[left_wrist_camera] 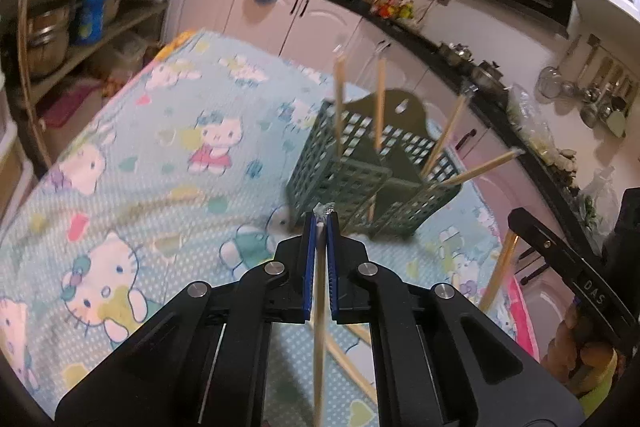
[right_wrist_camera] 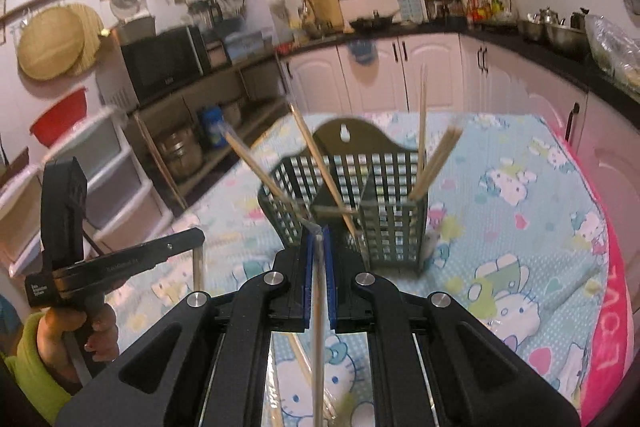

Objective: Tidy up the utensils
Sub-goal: 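Lift the left gripper's chopstick over the caddy while the right gripper carries its chopstick there, then lower the left gripper's chopstick into the caddy while the right gripper lowers its chopstick too, then open both grippers to release the chopsticks into the green caddy, then withdraw both open grippers from the caddy toward the wrapped chopstick pile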

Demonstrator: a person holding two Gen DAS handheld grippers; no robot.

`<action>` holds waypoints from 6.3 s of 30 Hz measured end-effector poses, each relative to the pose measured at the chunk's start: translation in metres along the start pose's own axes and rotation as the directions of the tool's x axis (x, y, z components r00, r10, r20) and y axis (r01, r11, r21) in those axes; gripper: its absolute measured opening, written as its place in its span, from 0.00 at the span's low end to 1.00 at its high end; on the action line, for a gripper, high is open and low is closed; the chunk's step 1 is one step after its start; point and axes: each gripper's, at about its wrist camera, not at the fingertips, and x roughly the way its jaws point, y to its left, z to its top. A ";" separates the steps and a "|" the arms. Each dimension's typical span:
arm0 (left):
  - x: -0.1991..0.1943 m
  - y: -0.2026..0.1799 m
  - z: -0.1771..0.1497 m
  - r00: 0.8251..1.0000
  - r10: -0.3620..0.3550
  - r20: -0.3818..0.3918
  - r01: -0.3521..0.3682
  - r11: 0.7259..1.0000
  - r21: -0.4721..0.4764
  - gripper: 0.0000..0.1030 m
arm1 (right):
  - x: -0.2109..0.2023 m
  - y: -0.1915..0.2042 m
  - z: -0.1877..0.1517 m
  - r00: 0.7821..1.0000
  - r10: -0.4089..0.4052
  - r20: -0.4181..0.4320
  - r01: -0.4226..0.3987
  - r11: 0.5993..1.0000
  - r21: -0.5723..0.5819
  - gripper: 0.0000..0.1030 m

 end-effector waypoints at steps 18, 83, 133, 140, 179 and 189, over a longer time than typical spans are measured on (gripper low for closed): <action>-0.029 -0.047 0.042 0.991 -0.082 0.108 0.070 0.992 0.106 0.01 | -0.040 -0.003 0.021 0.990 -0.009 0.141 0.007 1.000 0.019 0.06; 0.005 -0.052 0.143 0.929 0.005 0.369 -0.041 0.995 0.092 0.01 | 0.027 -0.024 0.142 0.897 -0.164 0.411 0.194 0.981 -0.031 0.06; 0.056 -0.042 0.087 0.963 0.040 0.265 -0.073 0.990 0.117 0.01 | 0.081 -0.038 0.075 0.921 -0.205 0.332 0.217 0.976 0.000 0.06; 0.050 -0.044 0.085 0.973 0.056 0.224 -0.085 0.989 0.124 0.05 | 0.073 -0.036 0.072 0.934 -0.199 0.295 0.211 0.977 -0.008 0.06; 0.008 -0.051 0.063 0.983 0.050 0.179 -0.074 0.989 0.129 0.53 | 0.026 -0.023 0.055 0.955 -0.190 0.229 0.199 0.980 -0.015 0.31; -0.006 -0.048 0.047 0.983 0.049 0.174 -0.071 0.990 0.122 0.67 | 0.008 -0.022 0.043 0.955 -0.194 0.223 0.202 0.979 -0.015 0.35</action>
